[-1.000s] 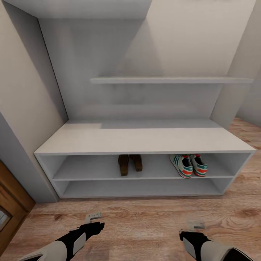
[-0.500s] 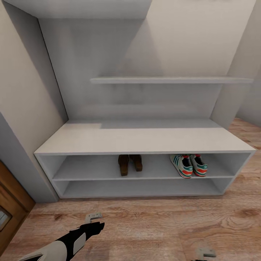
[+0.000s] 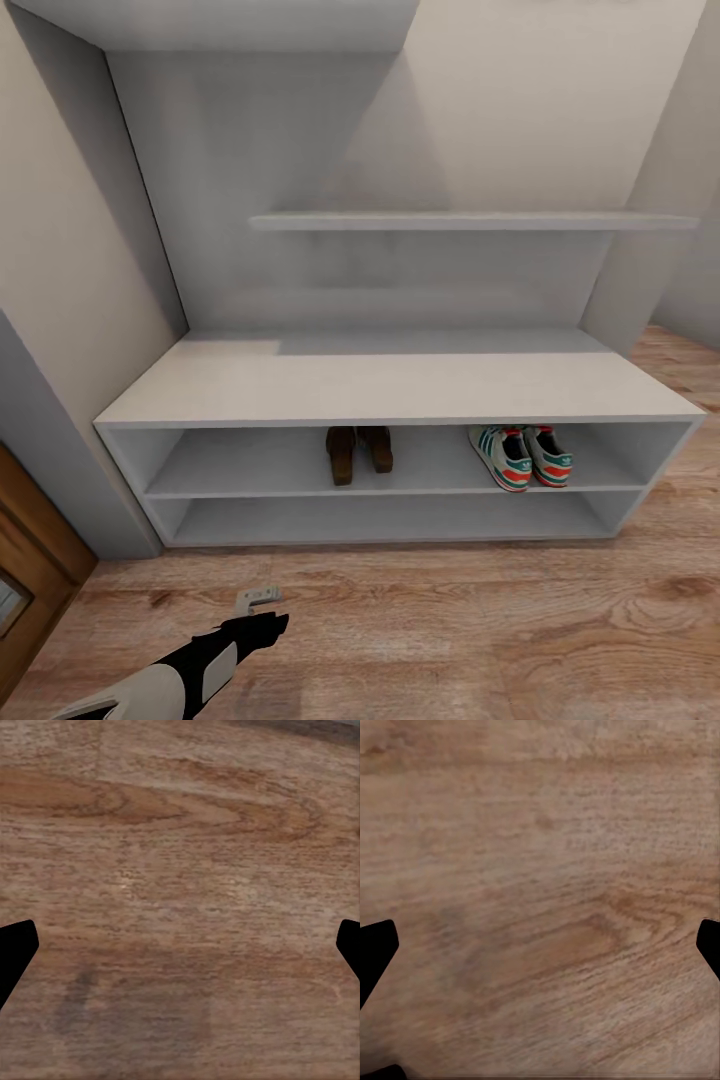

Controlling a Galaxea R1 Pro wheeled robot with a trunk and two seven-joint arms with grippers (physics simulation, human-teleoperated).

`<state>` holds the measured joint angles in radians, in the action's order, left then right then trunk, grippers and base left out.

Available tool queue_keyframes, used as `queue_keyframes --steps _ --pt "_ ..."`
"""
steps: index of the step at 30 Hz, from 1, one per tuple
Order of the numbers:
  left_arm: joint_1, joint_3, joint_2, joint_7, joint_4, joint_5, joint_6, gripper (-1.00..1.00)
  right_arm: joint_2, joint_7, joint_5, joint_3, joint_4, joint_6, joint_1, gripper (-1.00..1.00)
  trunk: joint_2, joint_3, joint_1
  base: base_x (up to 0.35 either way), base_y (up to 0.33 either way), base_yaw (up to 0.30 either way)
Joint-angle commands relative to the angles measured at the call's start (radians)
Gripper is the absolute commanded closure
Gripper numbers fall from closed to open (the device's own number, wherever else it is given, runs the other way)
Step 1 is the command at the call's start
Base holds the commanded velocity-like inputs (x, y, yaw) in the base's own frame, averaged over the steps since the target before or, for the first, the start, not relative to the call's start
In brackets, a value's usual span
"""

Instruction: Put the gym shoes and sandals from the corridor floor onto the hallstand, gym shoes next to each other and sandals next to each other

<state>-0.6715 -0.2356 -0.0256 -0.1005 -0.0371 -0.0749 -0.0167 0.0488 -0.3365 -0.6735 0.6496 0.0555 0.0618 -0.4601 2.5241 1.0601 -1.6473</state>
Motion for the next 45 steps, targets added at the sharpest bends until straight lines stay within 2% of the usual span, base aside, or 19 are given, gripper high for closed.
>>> queue_keyframes --steps 1,20,26,37,45 --pt "0.0 -0.008 0.0 -0.002 0.0 -0.008 -0.002 -1.0 0.0 -0.003 -0.003 0.009 0.0 0.007 0.002 -1.0 0.0 0.001 0.0 0.0 0.0 0.0" --pt "0.0 -0.008 0.0 -0.003 0.0 -0.008 -0.002 -1.0 0.002 -0.001 -0.004 0.008 0.0 0.006 0.01 -1.0 0.0 0.001 0.0 -0.042 0.0 0.0" --pt "0.0 -0.008 -0.001 -0.002 0.0 -0.008 -0.002 -1.0 0.012 -0.001 -0.005 0.007 0.0 0.001 0.011 -1.0 0.0 0.001 0.0 -0.153 0.0 0.0" --pt "0.0 -0.008 0.0 -0.002 0.0 -0.008 -0.002 -1.0 0.019 -0.002 -0.006 0.008 0.0 -0.105 0.011 -1.0 0.0 0.001 0.0 -0.242 0.0 0.0" --pt "0.0 -0.008 0.0 -0.002 0.0 -0.008 -0.002 -1.0 0.02 -0.002 -0.006 0.008 0.0 -0.128 0.022 -1.0 0.0 0.001 0.0 -0.142 0.0 0.0"
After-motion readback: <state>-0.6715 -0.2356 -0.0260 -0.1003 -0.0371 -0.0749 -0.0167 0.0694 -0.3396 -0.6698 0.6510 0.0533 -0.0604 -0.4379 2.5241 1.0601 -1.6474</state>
